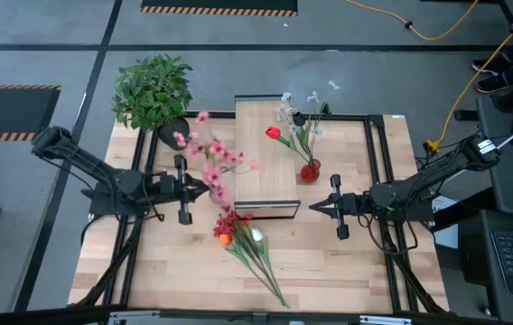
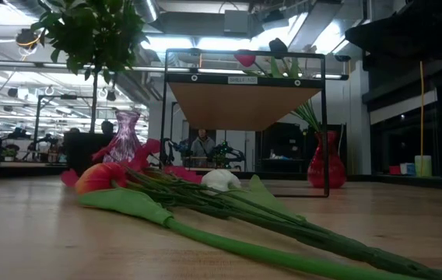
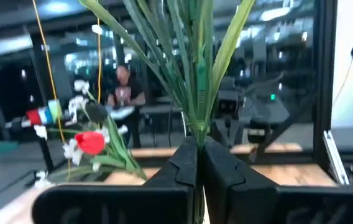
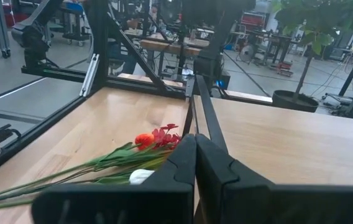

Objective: Pick and place flowers into a vace then onto a shelf
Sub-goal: Put the pink flowers into the violet vase

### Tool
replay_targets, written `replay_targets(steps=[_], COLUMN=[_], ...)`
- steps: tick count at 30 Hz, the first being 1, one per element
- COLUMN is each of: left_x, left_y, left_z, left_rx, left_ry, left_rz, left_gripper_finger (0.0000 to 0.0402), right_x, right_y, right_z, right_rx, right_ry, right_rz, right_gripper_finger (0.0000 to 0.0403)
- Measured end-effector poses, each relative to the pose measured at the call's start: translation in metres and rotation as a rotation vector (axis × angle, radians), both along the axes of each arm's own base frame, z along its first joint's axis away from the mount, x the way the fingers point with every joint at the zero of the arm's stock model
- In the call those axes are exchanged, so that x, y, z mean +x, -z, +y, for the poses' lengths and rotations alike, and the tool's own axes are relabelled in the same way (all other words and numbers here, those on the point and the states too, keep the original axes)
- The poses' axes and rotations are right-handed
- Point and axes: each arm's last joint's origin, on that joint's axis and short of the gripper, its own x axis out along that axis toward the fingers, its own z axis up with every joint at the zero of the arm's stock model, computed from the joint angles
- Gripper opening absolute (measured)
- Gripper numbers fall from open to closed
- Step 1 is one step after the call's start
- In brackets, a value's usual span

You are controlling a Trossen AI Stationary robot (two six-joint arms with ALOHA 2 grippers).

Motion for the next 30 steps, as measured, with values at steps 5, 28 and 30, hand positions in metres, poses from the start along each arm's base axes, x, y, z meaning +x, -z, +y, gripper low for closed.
replay_targets(steps=[5, 28, 30], left_x=[-0.004, -0.004, -0.004], left_y=[0.017, 0.043, 0.046], left_z=[0.008, 0.035, 0.037], left_rx=[-0.001, -0.015, -0.029], left_ry=[0.000, -0.079, -0.088], left_rz=[-0.066, -0.040, -0.036], left_gripper_finger=[0.0003, 0.0003, 0.0003], right_x=[0.000, 0.000, 0.000], right_y=[0.000, 0.000, 0.000], right_z=[0.000, 0.000, 0.000], right_rx=[0.000, 0.000, 0.000], right_ry=[0.000, 0.000, 0.000], right_rz=[0.000, -0.001, -0.001], right_gripper_finger=[0.0007, 0.0007, 0.0007])
